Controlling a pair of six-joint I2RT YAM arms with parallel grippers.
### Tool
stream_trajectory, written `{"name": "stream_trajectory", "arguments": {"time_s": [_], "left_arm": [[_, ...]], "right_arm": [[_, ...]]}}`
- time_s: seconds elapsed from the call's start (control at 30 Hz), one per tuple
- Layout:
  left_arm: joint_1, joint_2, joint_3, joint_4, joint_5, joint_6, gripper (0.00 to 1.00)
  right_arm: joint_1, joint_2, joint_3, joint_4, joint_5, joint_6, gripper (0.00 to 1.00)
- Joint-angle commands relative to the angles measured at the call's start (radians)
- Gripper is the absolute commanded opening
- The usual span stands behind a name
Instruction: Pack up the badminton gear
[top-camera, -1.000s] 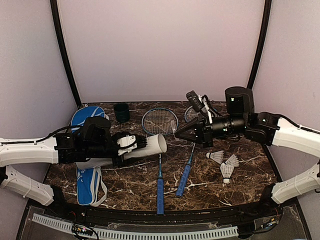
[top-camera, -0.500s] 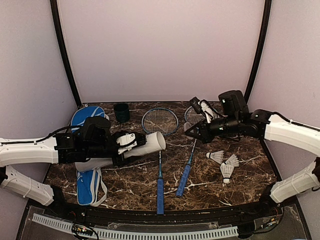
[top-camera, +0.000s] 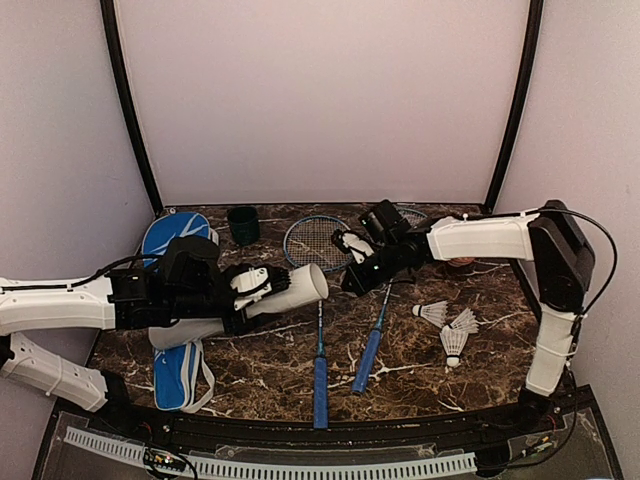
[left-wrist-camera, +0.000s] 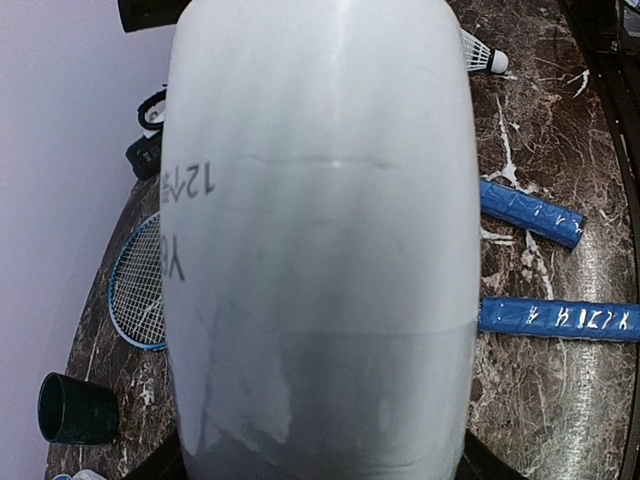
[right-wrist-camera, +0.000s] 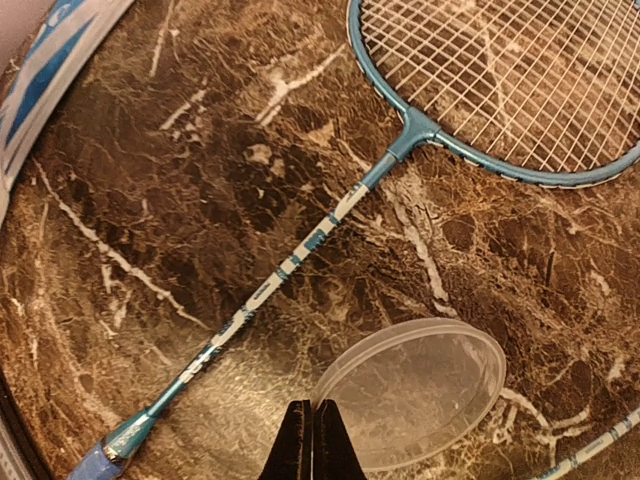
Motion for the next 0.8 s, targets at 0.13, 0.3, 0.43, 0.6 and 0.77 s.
{"name": "stream_trajectory", "arguments": {"time_s": [0.13, 0.3, 0.43, 0.6, 0.77], "left_arm": [[0.001, -0.022, -0.019, 0.028, -0.001, -0.008, 0.33], [0.001, -0.025, -0.022, 0.031, -0.004, -0.006, 0.33], [0.001, -0.026, -0.025, 0.034, -0.005, -0.004, 0.33], [0.001, -0.021, -0.028, 0.039, 0.004, -0.007, 0.33], [0.001, -0.017, -0.025, 0.041, 0.016, -0.008, 0.33]], "right_arm": [[-0.005, 0.132, 0.113, -0.038, 0.028, -0.028, 0.0], [-0.006, 0.168, 0.134, -0.05, 0.021, -0.034, 0.03], [-0.006, 0.149, 0.136, -0.058, 0.009, -0.034, 0.24], [-0.028, 0.01, 0.07, -0.035, -0.031, -0.009, 0.4], [-0.08, -0.287, -0.142, 0.046, -0.073, 0.085, 0.46]]}}
